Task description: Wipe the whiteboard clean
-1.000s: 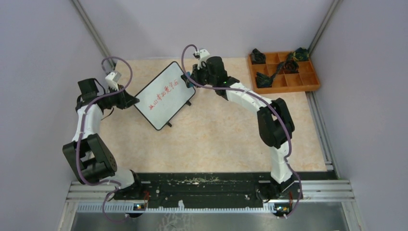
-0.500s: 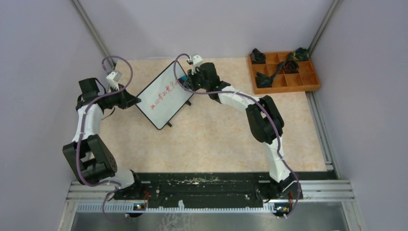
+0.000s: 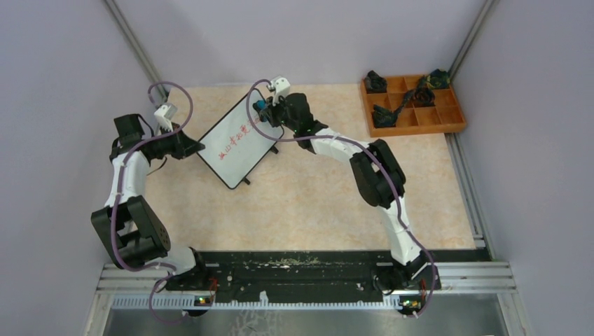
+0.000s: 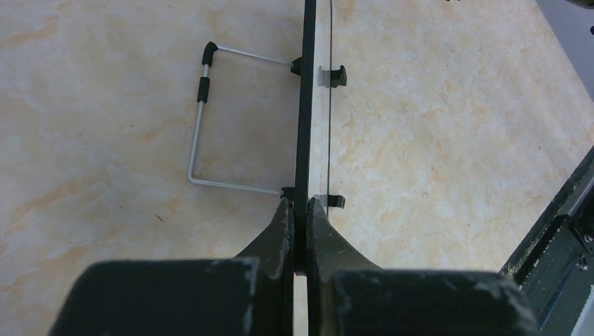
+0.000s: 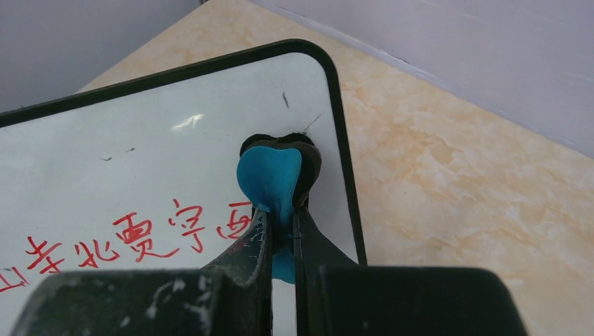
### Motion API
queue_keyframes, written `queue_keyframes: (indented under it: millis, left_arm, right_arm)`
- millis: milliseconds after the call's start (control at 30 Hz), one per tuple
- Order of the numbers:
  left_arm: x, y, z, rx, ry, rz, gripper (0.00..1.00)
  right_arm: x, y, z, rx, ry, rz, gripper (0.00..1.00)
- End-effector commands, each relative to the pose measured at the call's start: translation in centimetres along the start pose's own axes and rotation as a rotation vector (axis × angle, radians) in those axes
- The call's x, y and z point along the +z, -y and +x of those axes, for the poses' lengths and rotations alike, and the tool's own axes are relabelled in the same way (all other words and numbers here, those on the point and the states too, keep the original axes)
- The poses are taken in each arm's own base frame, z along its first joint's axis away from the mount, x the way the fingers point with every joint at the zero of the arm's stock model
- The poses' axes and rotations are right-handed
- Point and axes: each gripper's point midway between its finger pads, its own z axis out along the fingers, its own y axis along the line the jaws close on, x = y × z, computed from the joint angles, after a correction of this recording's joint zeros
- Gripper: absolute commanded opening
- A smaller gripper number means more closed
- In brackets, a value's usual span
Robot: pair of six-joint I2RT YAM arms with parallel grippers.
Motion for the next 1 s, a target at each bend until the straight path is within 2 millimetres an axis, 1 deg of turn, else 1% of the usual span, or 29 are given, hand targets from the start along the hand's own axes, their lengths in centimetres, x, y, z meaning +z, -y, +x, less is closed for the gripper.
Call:
queue_keyframes:
  millis: [0,200,333,467,867,933,967]
  left_arm:
    - [0.0,-1.5,0.6,0.077,-0.033,-0.053,0.00]
    - [0.1,-1.6,1.1,0.065,-0.049,-0.041,0.00]
    - [0.2,-1.5,1.3,0.060,-0.053,-0.034,0.00]
    - [0.2,-1.5,1.3,0.060,-0.056,-0.033,0.00]
    - [0.3,-1.5,1.5,0.057,-0.065,-0.031,0.00]
    - [0.3,-1.5,1.7,0.055,-0.069,-0.031,0.00]
    - [0.3,-1.5,1.7,0.055,-0.070,-0.031,0.00]
  right_arm:
    - [1.4,-2.6,-2.5,-0.036,0.106,-0.041,0.00]
    - [1.9,-5.8,-1.1,-0.078,0.097,-0.101,0.00]
    - [1.7,-8.0,-0.3,-0.086,0.087,-0.146,0.00]
    - [0.9,-10.6,0.3,-0.105,0.087,-0.188,0.00]
    - [-3.0,-20.9,1.0,-0.124,0.124,-0.373,0.00]
    - [-3.4,-21.9,1.2,-0.131,0.126,-0.389,0.00]
    - [-3.4,-22.0,1.2,-0.130,0.127,-0.390,0.00]
